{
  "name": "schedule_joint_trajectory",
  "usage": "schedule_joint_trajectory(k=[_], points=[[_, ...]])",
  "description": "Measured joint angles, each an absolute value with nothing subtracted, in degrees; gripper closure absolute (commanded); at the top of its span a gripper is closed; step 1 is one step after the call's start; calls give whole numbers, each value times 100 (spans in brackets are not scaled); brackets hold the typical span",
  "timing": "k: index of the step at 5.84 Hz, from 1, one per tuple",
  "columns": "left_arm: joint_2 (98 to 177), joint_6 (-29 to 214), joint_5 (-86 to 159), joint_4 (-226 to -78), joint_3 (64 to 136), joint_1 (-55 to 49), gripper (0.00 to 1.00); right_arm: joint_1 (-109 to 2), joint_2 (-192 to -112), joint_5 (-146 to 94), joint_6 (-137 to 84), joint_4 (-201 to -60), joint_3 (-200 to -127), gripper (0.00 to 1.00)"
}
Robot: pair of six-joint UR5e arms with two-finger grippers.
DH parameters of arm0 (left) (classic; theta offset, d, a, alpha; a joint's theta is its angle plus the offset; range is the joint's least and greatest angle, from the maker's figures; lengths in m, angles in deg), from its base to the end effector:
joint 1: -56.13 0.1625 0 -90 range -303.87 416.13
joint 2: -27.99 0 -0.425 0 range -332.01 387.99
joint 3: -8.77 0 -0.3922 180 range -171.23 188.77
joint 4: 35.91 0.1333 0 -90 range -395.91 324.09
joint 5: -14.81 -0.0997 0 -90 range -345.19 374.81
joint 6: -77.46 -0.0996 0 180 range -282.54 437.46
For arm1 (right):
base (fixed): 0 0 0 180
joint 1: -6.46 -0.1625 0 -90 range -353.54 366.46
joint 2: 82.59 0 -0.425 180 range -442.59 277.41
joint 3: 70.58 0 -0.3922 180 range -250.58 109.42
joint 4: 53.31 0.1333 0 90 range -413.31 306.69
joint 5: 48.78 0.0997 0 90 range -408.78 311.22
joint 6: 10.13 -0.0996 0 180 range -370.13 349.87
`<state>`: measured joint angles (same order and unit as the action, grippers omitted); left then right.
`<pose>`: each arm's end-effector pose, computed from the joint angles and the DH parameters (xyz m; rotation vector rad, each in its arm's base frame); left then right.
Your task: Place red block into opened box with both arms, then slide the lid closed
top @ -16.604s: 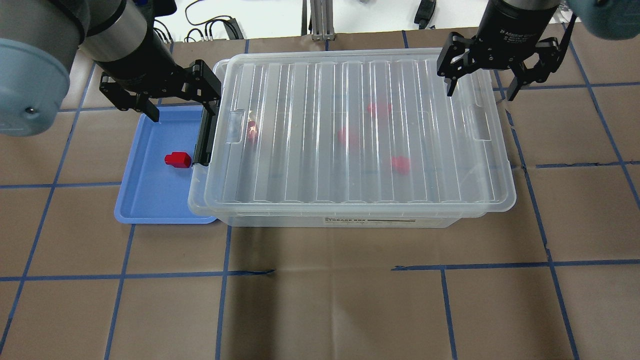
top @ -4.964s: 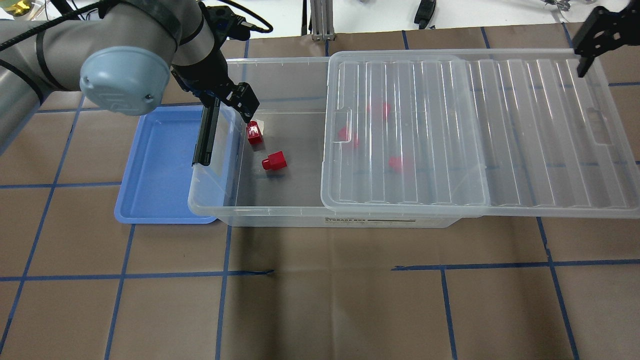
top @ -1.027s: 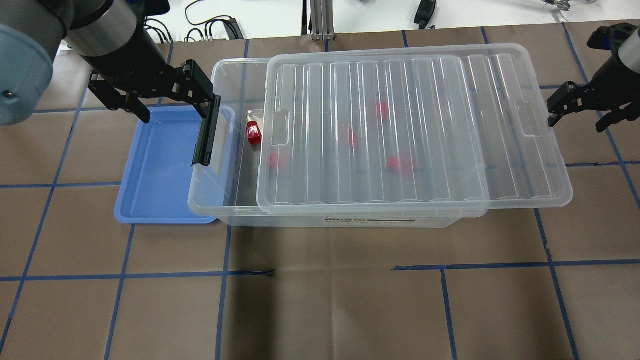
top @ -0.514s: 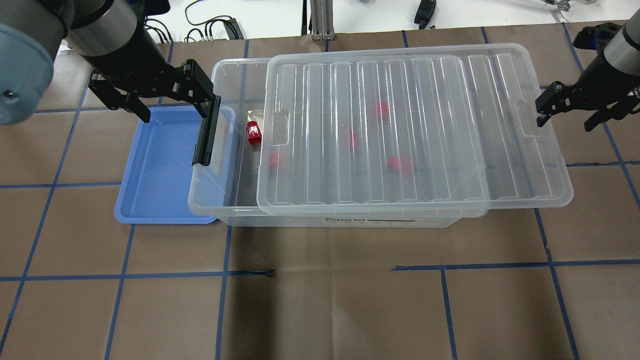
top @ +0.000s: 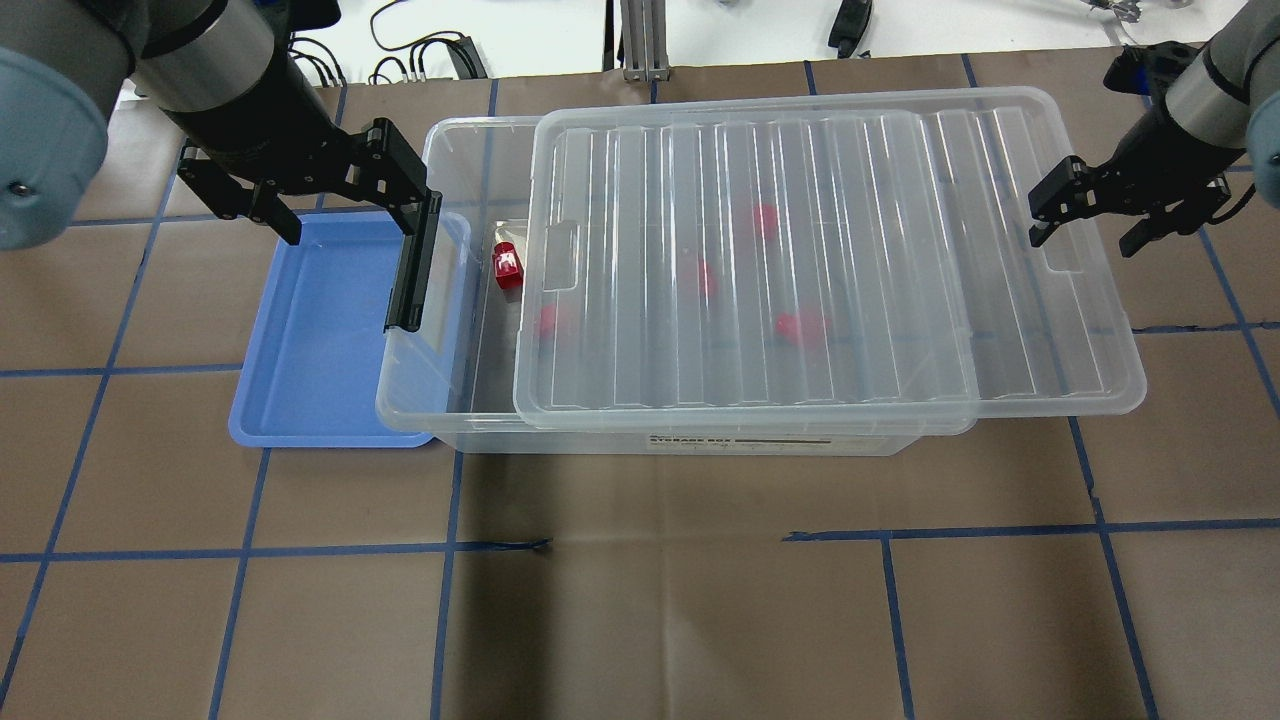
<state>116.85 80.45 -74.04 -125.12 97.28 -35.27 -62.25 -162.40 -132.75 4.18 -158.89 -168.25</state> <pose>-0.1472 -0.4853 0.5120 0.0423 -3.1176 0.0918 -0.0636 -0.5592 0.3576 0.1876 3.0234 0.0086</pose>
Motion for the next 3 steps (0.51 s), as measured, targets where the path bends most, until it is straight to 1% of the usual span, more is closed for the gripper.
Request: schedule_joint_trajectory(k=[3], points=[[11685, 8045, -7412, -12512, 9731, -3527, 0, -6278, -16263, -12702, 331, -15863, -16951, 0]])
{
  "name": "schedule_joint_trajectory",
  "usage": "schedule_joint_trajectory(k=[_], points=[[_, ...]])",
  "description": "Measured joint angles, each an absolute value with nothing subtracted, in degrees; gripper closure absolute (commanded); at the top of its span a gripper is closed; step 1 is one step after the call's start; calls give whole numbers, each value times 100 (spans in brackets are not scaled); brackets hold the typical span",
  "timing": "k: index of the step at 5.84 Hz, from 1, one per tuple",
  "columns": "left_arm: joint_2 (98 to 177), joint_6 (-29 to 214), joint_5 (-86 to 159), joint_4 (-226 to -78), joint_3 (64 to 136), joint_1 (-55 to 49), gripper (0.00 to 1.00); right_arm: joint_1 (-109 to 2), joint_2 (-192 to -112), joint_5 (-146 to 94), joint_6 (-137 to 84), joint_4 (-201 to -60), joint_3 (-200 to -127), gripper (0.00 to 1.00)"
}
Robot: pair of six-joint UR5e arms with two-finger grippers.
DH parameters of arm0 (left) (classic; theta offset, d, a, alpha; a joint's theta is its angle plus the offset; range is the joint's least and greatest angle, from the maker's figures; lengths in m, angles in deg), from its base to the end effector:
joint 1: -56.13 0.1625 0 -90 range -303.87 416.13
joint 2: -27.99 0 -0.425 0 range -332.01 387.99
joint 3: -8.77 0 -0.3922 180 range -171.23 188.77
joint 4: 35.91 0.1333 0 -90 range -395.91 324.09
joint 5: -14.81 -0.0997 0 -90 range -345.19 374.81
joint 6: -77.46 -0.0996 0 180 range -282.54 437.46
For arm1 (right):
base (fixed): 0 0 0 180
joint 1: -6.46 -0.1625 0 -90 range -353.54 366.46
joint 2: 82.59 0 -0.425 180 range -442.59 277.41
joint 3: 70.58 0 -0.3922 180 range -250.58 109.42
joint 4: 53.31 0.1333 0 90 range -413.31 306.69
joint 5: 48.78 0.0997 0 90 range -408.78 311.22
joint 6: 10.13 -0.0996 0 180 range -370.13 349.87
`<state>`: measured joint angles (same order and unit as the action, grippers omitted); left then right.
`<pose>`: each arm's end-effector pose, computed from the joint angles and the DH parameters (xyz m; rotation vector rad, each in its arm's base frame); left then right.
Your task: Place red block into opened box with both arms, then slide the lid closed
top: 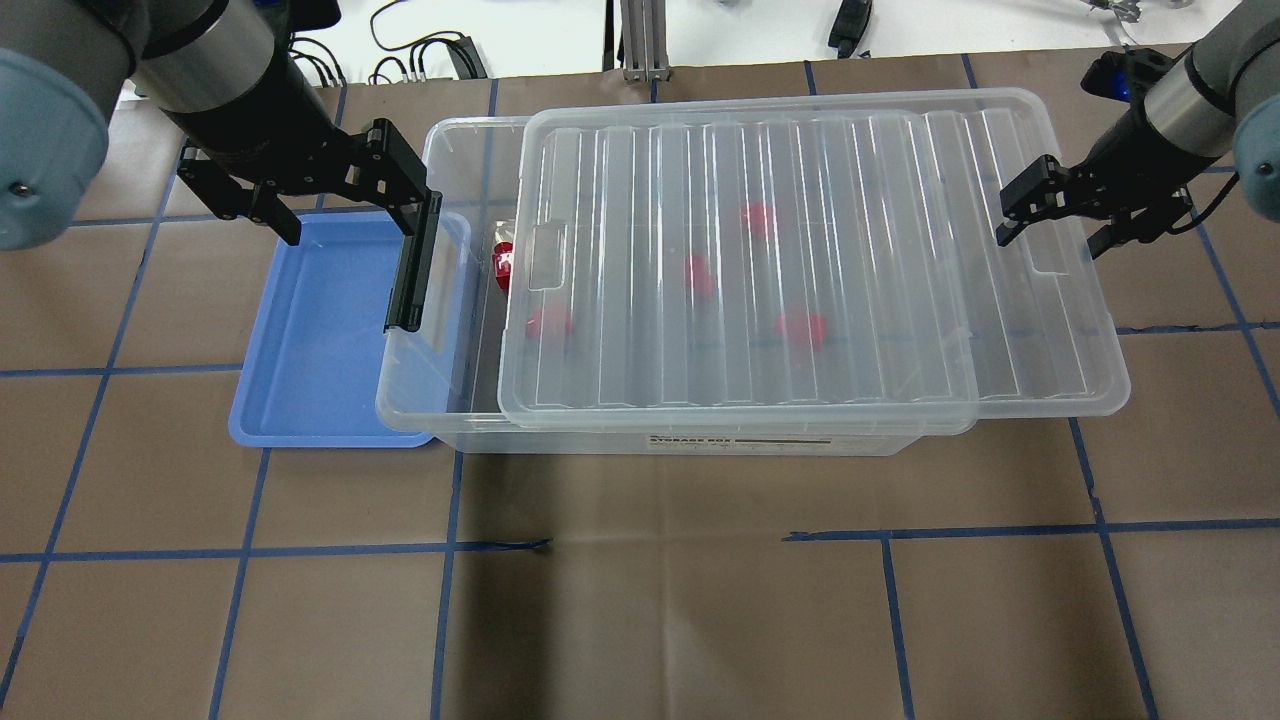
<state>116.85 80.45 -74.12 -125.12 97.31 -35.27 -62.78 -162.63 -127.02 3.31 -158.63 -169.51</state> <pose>-0.1471 -0.4853 0.5117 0.0424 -3.1191 0.0911 -0.0471 -0.5575 0.3506 0.1962 2.9206 -0.0015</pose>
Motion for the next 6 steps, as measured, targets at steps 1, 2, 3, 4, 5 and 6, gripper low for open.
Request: schedule_joint_trajectory(k=[1, 2, 3, 4, 5, 6], points=[[11685, 8045, -7413, -12511, 9730, -3527, 0, -6365, -16291, -12634, 253, -15867, -16972, 0], [11685, 8045, -7413, -12512, 9730, -3527, 0, -6533, -16304, -12609, 83, -15874, -16977, 0], [11685, 8045, -7416, -12511, 9734, -3527, 0, -6727, -16307, -12599, -140, -15879, -16980, 0], [11685, 8045, -7423, -12511, 9736, -3527, 0, -6884, -16309, -12596, -313, -15887, -16980, 0], [11685, 8045, -7428, -12511, 9734, -3527, 0, -7028, -16310, -12592, -464, -15895, -16980, 0], [11685, 8045, -7430, -12512, 9733, -3527, 0, -7127, -16307, -12590, -575, -15901, -16979, 0]])
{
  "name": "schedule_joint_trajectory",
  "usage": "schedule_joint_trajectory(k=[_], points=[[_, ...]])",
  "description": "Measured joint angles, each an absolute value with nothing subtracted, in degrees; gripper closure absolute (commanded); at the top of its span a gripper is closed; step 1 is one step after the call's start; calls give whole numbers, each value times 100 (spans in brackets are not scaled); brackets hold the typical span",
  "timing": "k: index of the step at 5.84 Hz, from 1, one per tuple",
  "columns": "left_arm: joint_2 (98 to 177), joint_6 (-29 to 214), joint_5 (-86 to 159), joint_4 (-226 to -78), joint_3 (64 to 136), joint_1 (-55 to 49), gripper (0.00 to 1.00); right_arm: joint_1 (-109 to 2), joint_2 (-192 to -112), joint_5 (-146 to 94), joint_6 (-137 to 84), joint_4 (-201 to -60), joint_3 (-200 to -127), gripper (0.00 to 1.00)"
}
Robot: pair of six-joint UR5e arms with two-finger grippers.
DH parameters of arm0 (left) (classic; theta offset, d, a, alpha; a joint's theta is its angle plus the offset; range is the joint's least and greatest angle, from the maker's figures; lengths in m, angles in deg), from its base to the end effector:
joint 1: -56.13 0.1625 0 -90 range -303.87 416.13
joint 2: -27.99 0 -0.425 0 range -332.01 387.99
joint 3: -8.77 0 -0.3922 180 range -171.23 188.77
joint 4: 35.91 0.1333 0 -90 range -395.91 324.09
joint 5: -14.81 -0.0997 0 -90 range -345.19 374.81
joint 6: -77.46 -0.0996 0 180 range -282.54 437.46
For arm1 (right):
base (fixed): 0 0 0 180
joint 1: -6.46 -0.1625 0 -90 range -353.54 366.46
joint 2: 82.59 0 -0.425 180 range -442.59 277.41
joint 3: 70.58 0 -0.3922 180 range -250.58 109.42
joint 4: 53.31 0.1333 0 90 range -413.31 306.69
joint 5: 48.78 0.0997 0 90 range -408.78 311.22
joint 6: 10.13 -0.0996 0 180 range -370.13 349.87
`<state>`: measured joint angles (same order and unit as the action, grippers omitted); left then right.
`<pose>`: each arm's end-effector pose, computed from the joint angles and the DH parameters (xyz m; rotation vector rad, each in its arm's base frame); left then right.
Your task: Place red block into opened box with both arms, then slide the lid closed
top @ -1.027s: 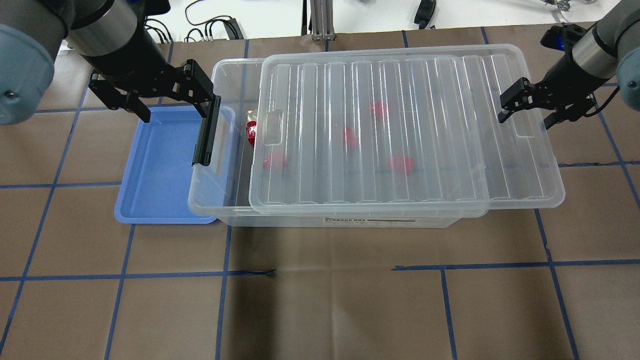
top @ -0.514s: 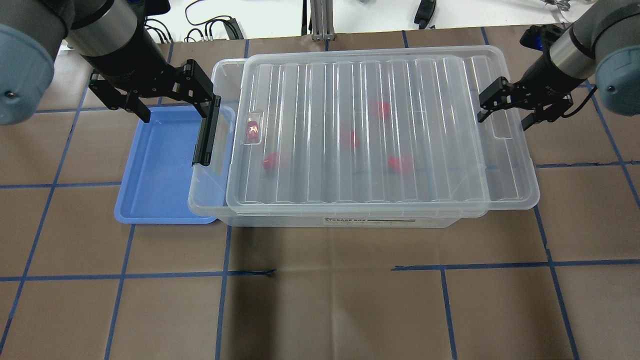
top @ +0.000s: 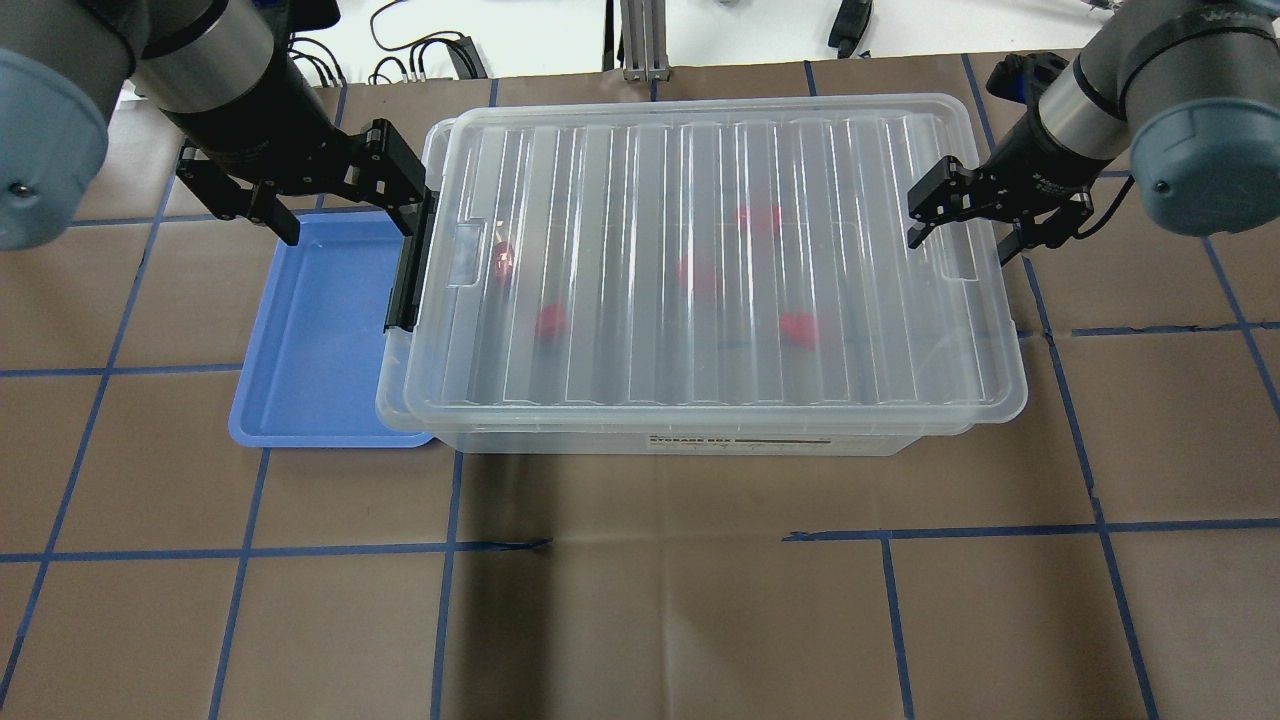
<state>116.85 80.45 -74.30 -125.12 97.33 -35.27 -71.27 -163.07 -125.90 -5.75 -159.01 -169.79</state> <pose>-0.1467 -0.4853 0.5115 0.0426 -3.1222 0.0909 0.0380 -0.5569 0.3535 0.2090 2.9039 0.0286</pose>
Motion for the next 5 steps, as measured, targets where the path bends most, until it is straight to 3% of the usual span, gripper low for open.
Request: schedule_joint_trajectory(k=[5], points=[[11685, 8049, -7424, -12512, 9732, -3527, 0, -7192, -16382, -13661, -33, -15895, -16494, 0]])
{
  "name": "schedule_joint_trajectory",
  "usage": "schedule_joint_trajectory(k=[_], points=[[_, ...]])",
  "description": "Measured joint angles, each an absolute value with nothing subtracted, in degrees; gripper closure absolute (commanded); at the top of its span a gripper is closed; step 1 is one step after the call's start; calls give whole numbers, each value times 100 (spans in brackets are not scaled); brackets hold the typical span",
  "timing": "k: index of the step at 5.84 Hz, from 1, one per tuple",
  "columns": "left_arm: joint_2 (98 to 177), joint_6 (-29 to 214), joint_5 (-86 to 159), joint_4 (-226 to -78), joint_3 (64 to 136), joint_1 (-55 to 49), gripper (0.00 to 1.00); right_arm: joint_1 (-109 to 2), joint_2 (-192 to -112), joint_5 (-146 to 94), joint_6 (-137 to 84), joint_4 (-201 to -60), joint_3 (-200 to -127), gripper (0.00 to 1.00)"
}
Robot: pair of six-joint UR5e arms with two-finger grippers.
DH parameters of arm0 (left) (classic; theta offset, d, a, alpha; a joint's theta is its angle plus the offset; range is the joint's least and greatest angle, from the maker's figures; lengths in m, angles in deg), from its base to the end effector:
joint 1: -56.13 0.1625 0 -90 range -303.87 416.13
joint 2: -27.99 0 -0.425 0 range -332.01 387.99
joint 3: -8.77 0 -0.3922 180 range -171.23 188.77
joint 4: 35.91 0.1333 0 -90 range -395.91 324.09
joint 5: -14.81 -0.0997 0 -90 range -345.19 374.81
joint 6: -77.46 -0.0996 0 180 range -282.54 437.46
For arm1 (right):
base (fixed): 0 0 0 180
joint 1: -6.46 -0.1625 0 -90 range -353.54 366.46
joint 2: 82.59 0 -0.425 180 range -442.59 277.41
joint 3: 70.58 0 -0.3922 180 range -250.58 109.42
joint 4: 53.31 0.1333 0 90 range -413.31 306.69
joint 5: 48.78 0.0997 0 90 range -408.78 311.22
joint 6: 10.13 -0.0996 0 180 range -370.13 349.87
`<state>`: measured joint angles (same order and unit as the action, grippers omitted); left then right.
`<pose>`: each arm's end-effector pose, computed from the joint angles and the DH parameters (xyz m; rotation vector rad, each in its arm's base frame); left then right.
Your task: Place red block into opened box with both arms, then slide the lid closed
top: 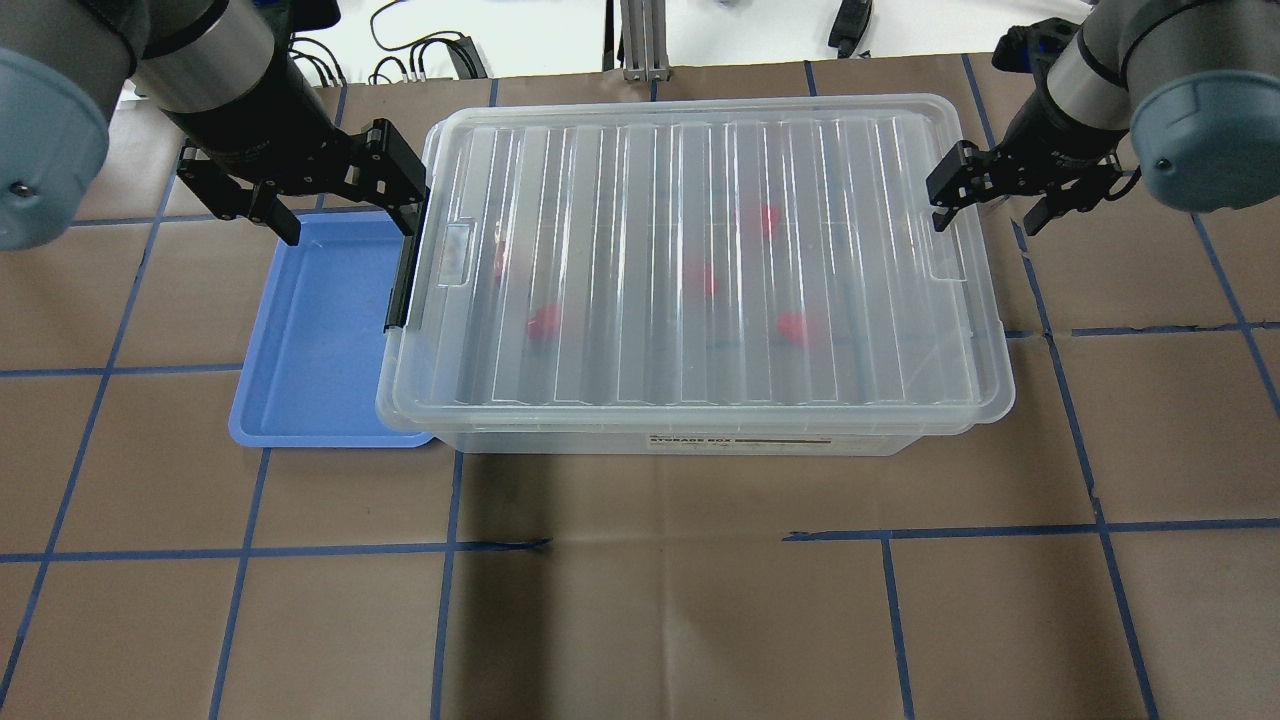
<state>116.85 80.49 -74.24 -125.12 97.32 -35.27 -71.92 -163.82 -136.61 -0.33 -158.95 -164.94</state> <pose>-0.1469 -0.4853 0.5116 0.0436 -3.1211 0.0910 0.0233 -0.5670 0.3984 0.0481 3.1112 -0.0779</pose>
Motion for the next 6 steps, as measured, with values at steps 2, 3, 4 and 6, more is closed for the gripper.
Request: schedule_joint_trajectory(k=[2, 3, 4, 6], points=[[11686, 8045, -7425, -12512, 9734, -3527, 0, -7259, -16596, -14124, -561, -15221, -16035, 0], [11686, 8045, -7432, -12512, 9736, -3527, 0, -7442, -16727, -14146, -1037, -14913, -15956, 0], [11685, 8045, -7440, -12511, 9734, -3527, 0, -7730, -16836, -14093, -1499, -14717, -15931, 0], [11686, 8045, -7447, -12512, 9729, -3527, 0, -8137, -17060, -13909, -1956, -14244, -15906, 0]])
